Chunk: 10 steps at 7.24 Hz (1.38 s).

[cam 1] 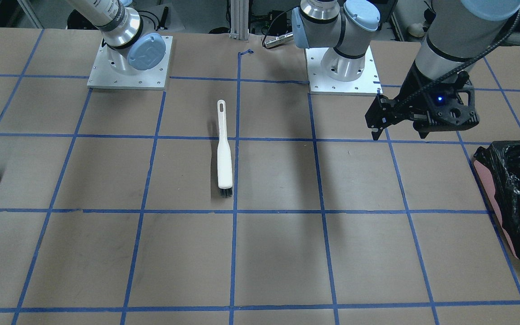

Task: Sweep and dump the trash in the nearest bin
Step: 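Tilt the dustpan over the black bin with the right gripper while the left arm retracts, then carry the empty dustpan back to the table center with the right gripper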

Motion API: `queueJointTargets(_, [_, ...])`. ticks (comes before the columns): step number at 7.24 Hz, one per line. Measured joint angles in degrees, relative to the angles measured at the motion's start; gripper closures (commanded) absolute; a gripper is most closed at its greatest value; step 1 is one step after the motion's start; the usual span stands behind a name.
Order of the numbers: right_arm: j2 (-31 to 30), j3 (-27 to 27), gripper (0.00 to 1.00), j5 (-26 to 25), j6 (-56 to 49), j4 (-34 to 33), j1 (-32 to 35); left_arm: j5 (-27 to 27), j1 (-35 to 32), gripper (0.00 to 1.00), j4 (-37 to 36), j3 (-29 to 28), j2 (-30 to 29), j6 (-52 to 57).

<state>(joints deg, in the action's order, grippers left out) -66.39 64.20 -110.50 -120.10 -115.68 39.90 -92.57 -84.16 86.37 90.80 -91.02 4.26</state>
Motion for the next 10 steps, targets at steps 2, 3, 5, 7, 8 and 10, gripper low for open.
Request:
queueJointTargets(2, [-1.9,0.2,1.0,4.0,14.8,9.1,5.6,2.0,-0.4,0.0,0.7,0.6,1.2,-0.5])
queueJointTargets(3, [-2.2,0.9,1.0,5.5,23.2,12.7,9.3,2.0,-0.7,0.0,0.7,1.2,1.6,-0.7])
queueJointTargets(5, [-2.7,3.8,1.0,7.3,36.7,14.7,17.3,1.0,-0.9,0.0,0.8,1.7,1.9,-0.7])
queueJointTargets(7, [-2.6,5.5,1.0,9.6,50.9,14.9,24.9,0.8,-0.9,0.0,0.6,1.8,1.6,-0.7])
queueJointTargets(8, [-2.6,6.3,1.0,10.0,59.5,15.0,29.6,0.7,-0.9,0.0,0.4,1.8,1.5,-0.7])
queueJointTargets(10, [-2.5,7.9,1.0,10.9,78.6,15.2,39.5,0.7,-0.9,0.0,0.1,1.8,1.2,-0.7])
